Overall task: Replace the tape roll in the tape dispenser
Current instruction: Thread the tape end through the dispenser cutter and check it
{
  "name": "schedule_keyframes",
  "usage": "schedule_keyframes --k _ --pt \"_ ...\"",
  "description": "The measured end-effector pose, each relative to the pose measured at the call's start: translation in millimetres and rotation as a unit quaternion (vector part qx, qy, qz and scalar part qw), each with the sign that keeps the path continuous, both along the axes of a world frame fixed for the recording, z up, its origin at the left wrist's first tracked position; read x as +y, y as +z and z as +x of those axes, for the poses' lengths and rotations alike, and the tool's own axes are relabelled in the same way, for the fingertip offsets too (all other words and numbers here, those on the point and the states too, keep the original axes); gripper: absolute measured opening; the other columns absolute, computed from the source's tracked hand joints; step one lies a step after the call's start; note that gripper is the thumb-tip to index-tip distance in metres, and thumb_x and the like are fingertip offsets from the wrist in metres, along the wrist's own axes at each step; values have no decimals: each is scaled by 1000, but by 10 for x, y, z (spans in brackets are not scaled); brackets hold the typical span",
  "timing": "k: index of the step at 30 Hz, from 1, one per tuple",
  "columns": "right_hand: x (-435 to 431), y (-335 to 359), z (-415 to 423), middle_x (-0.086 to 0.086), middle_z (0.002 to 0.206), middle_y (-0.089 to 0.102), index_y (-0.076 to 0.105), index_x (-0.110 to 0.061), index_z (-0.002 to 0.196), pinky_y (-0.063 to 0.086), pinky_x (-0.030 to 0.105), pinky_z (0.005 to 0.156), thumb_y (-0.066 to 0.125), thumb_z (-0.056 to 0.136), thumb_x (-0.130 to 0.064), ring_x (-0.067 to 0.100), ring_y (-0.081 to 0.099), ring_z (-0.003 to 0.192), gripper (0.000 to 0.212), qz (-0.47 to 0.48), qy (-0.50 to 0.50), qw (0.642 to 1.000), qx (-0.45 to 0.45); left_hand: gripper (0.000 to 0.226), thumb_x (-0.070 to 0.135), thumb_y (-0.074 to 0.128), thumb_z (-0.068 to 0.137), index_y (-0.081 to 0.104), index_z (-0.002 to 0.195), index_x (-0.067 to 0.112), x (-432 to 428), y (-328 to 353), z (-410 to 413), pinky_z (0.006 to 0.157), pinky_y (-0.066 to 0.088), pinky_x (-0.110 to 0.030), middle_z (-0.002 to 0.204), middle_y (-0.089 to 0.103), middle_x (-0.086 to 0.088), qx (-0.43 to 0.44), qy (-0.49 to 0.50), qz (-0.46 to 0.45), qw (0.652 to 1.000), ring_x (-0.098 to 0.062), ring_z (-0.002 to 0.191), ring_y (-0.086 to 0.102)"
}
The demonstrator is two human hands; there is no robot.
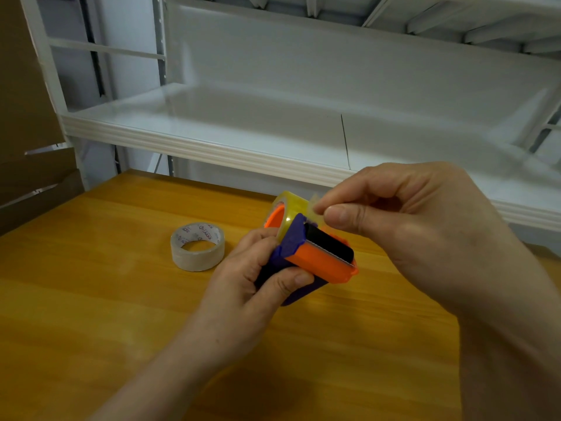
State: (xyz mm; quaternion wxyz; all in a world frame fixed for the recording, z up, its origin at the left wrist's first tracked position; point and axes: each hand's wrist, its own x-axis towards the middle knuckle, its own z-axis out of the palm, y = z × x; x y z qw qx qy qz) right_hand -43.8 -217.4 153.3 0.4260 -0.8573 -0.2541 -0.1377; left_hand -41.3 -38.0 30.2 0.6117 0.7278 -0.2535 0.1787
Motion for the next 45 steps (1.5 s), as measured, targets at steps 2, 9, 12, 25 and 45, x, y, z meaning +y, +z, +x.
schedule_keyframes --k 2,9,12,25,45 --pt "-5 -3 -1 -13 80 78 80 -30 79 58 17 74 77 83 -20 2 73 79 11 -2 0 1000 -1 25 49 60 88 68 111 41 -4 -1 0 81 56 -25 119 62 9 4 -2 -4 1000 -19 111 62" --pt "-6 -12 16 -11 79 77 79 -30 82 62 35 75 74 86 -20 6 74 77 12 -10 6 1000 3 35 57 63 85 69 113 37 -2 -9 5 76 58 -30 118 64 2 31 -23 -54 998 -24 108 65" --pt "-37 -9 19 -10 81 77 79 -30 83 62 33 76 74 86 -18 7 74 80 13 -13 17 1000 -8 44 60 64 83 69 117 32 17 -12 13 75 58 -30 117 67 -2 43 -25 -79 996 -26 107 66" --pt "-101 -9 15 -13 89 72 76 -40 88 56 25 73 70 89 -40 6 68 88 6 -62 11 994 -88 42 54 63 87 69 117 26 10 9 -5 76 58 -31 120 64 -5 31 -37 -73 996 -30 109 65" --pt "86 -43 -75 -16 86 63 70 -38 77 43 8 72 67 81 -38 -2 59 84 6 -80 -59 978 -186 41 50 63 88 69 116 21 -2 39 -8 78 56 -26 116 64 -1 27 -29 -85 996 -25 108 64"
